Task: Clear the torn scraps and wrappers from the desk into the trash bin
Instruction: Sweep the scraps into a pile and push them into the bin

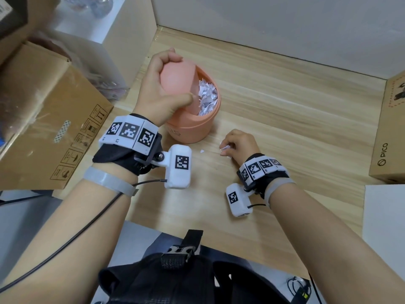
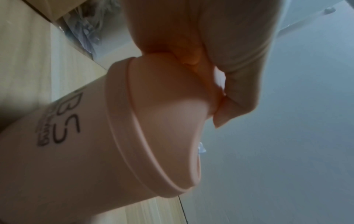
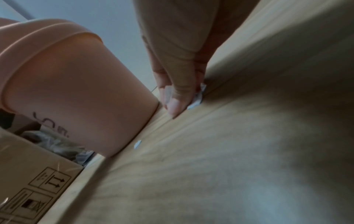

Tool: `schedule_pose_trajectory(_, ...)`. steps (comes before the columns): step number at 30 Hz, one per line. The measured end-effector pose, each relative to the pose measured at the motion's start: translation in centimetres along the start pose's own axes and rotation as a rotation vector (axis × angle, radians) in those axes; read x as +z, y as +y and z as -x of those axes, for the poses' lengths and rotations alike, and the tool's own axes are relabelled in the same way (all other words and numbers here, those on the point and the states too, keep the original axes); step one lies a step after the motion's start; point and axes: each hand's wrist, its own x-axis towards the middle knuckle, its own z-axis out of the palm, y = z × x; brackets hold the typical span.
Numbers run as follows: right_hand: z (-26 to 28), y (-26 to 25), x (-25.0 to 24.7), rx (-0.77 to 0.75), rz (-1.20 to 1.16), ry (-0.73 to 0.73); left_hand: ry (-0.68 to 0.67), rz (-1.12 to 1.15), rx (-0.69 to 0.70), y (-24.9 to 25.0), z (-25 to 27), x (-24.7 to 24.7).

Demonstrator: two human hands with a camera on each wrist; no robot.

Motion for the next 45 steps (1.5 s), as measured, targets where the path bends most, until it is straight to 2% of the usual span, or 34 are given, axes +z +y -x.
schedule_pose_trajectory(3, 0.1, -0.2, 0.2, 0.009, 0.039, 0.009, -0.005, 0.004, -0.009, 0.1, 0.1, 0.0)
schedule_pose_trajectory(7, 0.0, -0.5, 0.1, 0.013, 0.143, -0.049, -0.008, 0.011, -0.015, 0.1, 0.0, 0.1)
schedule_pose_trajectory(9, 0.0, -0.7, -0.1, 0.057, 0.117, -0.038, -0.006, 0.023, -0.015, 0.1, 0.0, 0.1)
schedule_pose_trajectory(13, 0.5, -2.5, -2.1, 0.141, -0.239, 0.096, -0.006, 0.041, -0.010, 0.1, 0.0, 0.2)
schedule_pose_trajectory(16, 0.2, -5.8, -5.0, 0.049, -0.422, 0.201, -0.005, 0.025, -0.009, 0.1, 0.0, 0.2)
schedule_pose_trajectory(19, -0.5, -10.0, -7.4, -0.078, -0.496, 0.253, -0.001, 0.010, 0.001, 0.2, 0.1, 0.2)
schedule_pose_trajectory(22, -1.2, -13.0, -8.0, -0.121, -0.411, 0.214, 0.007, 0.000, 0.003, 0.8, 0.3, 0.2)
schedule_pose_trajectory(27, -1.3, -14.4, -8.4, -0.107, -0.072, 0.074, 0.032, -0.039, 0.023, 1.2, 0.5, 0.2)
schedule_pose_trajectory(31, -0.8, -14.8, -8.9, -0.121, -0.031, 0.069, 0.017, -0.014, 0.011, 1.0, 0.4, 0.2)
schedule_pose_trajectory(37, 0.1, -11.8, -9.3, -0.087, -0.207, 0.210, 0.011, -0.017, 0.009, 0.5, 0.2, 0.2)
schedule_pose_trajectory(40, 0.8, -7.1, -7.2, 0.068, -0.324, 0.203, 0.003, -0.030, 0.017, 0.4, 0.2, 0.1)
schedule_pose_trajectory(43, 1.7, -2.8, -4.0, 0.234, -0.283, 0.154, 0.005, -0.023, 0.018, 0.3, 0.1, 0.0)
schedule_pose_trajectory(45, 2.2, -1.2, -2.2, 0.248, -0.203, 0.129, 0.004, 0.012, 0.021, 0.1, 0.1, 0.1)
